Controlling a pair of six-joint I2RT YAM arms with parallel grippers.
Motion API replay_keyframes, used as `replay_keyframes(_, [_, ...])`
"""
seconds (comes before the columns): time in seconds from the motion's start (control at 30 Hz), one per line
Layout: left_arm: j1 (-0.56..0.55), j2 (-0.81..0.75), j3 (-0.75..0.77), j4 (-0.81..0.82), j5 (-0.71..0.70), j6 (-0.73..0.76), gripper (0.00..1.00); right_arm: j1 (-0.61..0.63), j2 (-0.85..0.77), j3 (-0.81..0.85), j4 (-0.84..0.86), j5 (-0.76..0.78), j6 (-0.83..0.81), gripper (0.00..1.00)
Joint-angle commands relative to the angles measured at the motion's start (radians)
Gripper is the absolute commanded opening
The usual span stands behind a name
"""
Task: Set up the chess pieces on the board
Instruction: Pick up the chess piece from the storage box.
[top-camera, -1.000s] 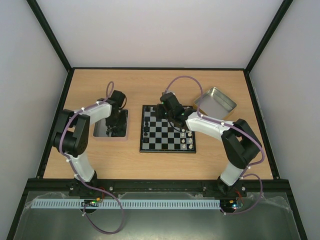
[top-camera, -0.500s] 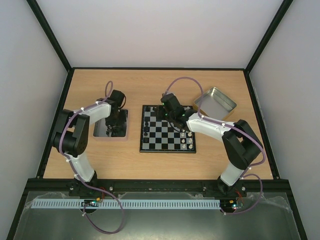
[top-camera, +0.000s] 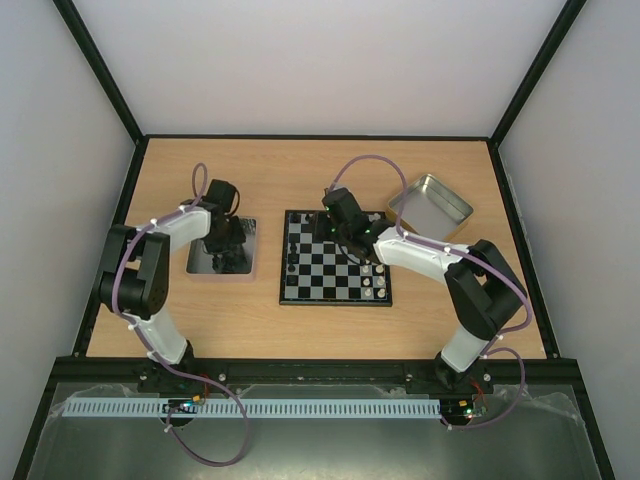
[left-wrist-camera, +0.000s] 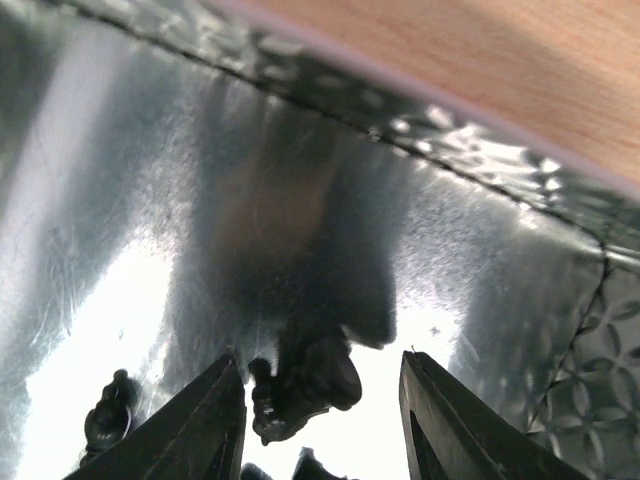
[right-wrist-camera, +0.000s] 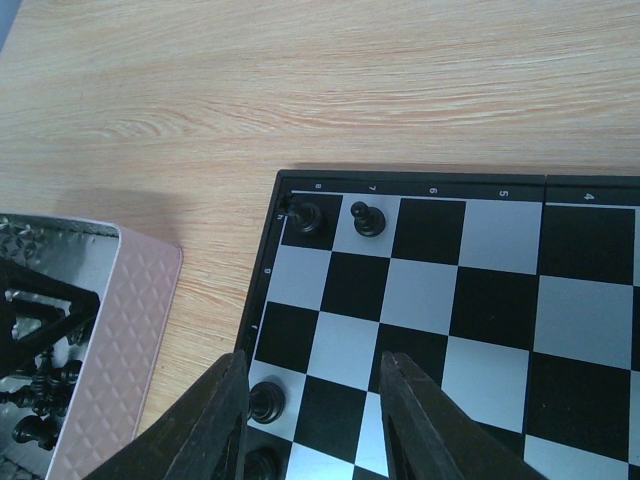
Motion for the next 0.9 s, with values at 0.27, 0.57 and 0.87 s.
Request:
replay_keyframes(0.27, [-0.069, 0.137, 0.147, -0.193, -0.126, 0.242, 0.41, -0.003, -0.041, -0.019, 0.019, -0.002, 0.041, 0.35])
replay_keyframes(0.57, [-0.082, 0.139, 0.143, -0.224, -0.096, 0.252, 0.28, -0.004, -0.042, -0.022, 0.014, 0.002, 0.045, 0.35])
replay_keyframes(0.87, [-0.081, 0.116, 0.107, -0.209, -0.119, 0.234, 0.22, -0.004, -0.036, -0.021, 0.016, -0.003, 0.054, 0.34])
